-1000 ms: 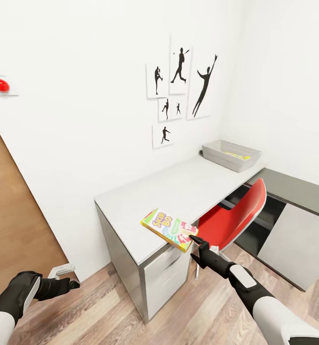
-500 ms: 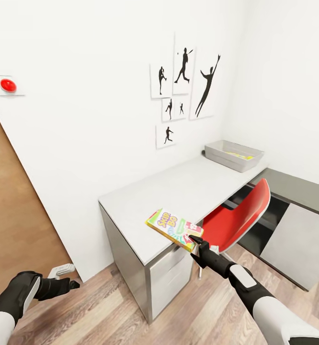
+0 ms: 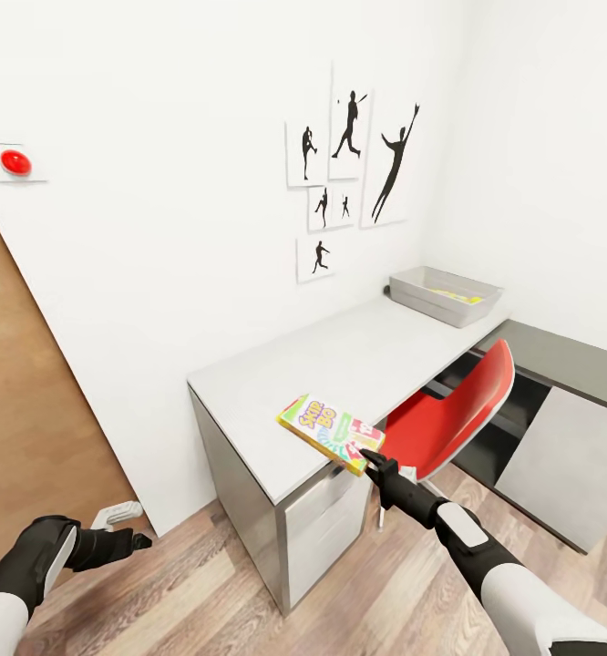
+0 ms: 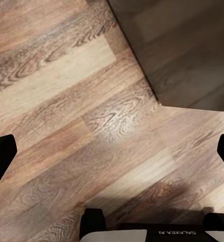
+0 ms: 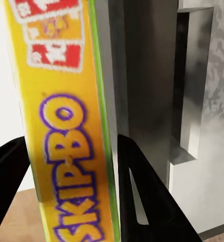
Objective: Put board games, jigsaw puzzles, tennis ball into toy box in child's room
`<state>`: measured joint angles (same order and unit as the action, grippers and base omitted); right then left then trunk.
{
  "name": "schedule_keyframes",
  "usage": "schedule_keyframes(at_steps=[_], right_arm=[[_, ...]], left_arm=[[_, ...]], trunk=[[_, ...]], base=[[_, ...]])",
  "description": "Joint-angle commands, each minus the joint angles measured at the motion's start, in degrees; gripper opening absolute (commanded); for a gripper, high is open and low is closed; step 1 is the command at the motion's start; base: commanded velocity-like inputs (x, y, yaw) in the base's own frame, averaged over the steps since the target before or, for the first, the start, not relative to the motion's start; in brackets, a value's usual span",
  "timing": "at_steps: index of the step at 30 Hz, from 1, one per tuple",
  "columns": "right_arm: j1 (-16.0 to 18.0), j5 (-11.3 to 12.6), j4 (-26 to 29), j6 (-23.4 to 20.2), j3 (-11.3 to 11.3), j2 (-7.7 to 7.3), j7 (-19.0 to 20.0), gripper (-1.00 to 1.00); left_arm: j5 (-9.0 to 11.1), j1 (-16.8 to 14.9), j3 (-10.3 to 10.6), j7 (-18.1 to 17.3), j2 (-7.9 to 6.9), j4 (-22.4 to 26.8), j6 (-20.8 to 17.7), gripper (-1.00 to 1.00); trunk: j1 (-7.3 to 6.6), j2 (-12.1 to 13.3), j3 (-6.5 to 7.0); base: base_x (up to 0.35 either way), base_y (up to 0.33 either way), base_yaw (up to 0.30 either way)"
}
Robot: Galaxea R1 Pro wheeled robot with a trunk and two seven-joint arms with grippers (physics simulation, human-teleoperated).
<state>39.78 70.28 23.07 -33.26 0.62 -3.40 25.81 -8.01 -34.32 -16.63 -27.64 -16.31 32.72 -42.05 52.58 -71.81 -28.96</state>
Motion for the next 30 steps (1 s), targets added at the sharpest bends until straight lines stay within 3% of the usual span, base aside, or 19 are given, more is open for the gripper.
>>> schedule_keyframes(at_steps=[1, 9, 19, 26, 30], right_arm=[[0.0, 0.2, 0.0, -0.2, 0.1, -0.03, 0.0, -1.00], [0.0, 0.1, 0.0, -0.2, 0.1, 0.05, 0.0, -1.00], [0.1, 0.0, 0.9, -0.2, 0.1, -0.10, 0.1, -1.00], [0.2, -0.2, 10.5, -1.6, 0.4, -0.36, 0.1, -1.00], [0.3, -0.8, 14.2, -6.5, 3.0, -0.50, 0.2, -1.00]], left_arm=[[-0.6, 0.0, -0.3, -0.5, 0.05, 0.1, -0.2, 1.00], [-0.4, 0.0, -0.3, -0.6, 0.05, 0.1, -0.2, 1.00], [0.1, 0.0, -0.5, -0.6, -0.03, 0.1, -0.5, 1.00], [0.2, 0.0, -1.0, -0.6, -0.04, 0.1, -1.1, 1.00], [0.3, 0.0, -1.0, -0.6, -0.04, 0.1, -1.8, 1.00]], trunk=[[0.00, 0.0, -0.06], [0.00, 0.0, -0.06], [-2.20, 4.0, 1.74], [-3.73, 6.8, 2.99], [-4.61, 8.4, 3.71]], base=[[0.000, 0.000, 0.000], [0.000, 0.000, 0.000], [0.000, 0.000, 0.000], [0.000, 0.000, 0.000], [0.000, 0.000, 0.000]])
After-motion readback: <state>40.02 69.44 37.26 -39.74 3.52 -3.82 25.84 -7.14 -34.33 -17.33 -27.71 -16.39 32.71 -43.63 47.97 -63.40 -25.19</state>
